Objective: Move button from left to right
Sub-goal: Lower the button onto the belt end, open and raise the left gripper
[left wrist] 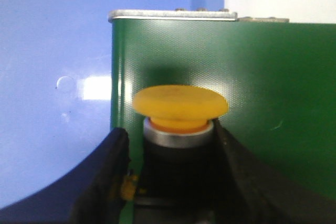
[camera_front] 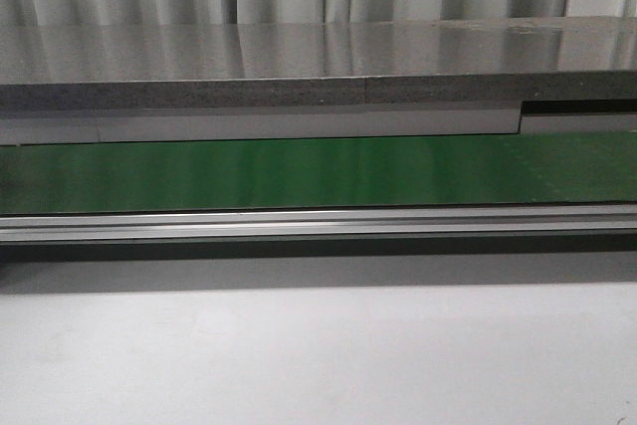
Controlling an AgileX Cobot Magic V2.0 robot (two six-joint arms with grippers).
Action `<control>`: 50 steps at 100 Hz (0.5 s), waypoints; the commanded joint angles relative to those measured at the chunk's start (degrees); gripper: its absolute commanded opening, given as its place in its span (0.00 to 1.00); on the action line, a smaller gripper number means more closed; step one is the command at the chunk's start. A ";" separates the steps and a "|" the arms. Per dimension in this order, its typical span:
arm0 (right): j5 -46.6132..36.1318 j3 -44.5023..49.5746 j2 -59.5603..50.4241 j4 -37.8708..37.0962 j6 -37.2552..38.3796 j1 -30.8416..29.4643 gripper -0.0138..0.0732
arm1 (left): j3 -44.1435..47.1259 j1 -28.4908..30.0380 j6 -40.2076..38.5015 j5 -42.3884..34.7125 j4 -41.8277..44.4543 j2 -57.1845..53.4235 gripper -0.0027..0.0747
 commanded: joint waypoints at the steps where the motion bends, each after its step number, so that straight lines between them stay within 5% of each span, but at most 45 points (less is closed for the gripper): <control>1: -4.18 -0.84 -1.04 -0.34 -0.01 0.16 0.08 | -1.35 -0.39 -0.06 -1.85 -0.73 -2.40 0.01; 18: -4.18 -0.84 -1.04 -0.34 -0.01 0.16 0.08 | -1.35 -0.39 0.04 -1.38 -0.73 -2.40 0.11; 50: -4.18 -0.84 -1.04 -0.34 -0.01 0.16 0.08 | -1.35 -0.39 2.51 -0.18 -1.92 -2.40 0.68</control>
